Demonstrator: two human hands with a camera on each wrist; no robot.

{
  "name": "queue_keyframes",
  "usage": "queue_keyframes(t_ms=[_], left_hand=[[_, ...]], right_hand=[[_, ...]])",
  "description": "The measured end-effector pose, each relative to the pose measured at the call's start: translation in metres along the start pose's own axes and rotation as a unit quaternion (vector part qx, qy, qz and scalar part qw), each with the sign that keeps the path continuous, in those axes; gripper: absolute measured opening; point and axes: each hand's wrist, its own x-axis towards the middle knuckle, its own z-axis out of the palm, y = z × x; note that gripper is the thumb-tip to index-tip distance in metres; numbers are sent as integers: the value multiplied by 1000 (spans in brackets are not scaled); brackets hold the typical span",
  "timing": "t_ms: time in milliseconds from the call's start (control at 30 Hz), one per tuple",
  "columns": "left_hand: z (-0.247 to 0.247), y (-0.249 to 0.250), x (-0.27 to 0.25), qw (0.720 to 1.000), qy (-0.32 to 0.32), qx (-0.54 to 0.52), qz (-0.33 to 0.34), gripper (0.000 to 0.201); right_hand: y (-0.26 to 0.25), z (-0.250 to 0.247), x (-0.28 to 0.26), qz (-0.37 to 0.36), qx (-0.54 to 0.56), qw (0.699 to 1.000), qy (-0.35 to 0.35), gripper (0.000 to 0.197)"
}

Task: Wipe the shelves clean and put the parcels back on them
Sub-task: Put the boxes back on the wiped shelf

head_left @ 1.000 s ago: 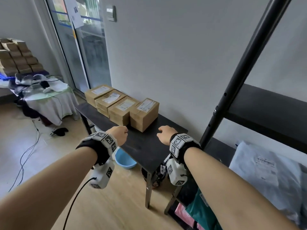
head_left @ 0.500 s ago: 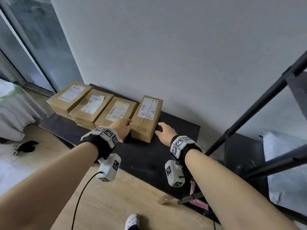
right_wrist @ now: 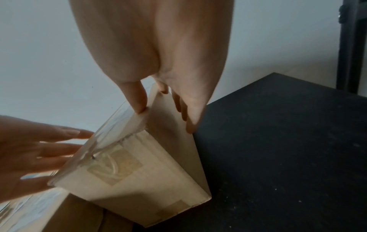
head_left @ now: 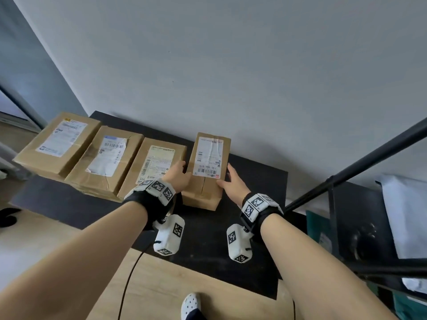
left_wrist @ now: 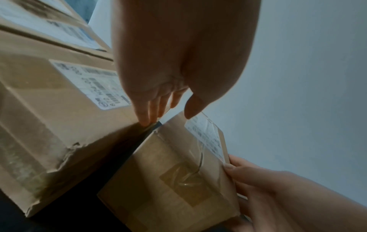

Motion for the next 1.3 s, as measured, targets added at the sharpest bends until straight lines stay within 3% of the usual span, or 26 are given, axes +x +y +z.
queue_keyframes(t_ms=[267, 467, 833, 1033, 1300], left_hand=[[12, -7, 10, 996, -10, -92, -9, 46], [26, 15, -48, 983, -46, -179, -14, 45], [134, 30, -231, 970, -151, -183, 58, 53], [214, 44, -328, 962, -208, -134, 118, 55], [309, 119, -438, 932, -283, -105, 203, 46]], right_hand=[[17, 3, 6, 3, 136, 990, -22, 77], [37, -19, -47, 2, 176, 984, -10, 87], [141, -76, -246, -15, 259, 964, 55, 78], [209, -112, -378, -10, 270, 951, 150, 78], [255, -191, -539, -28, 294, 914, 280, 73]])
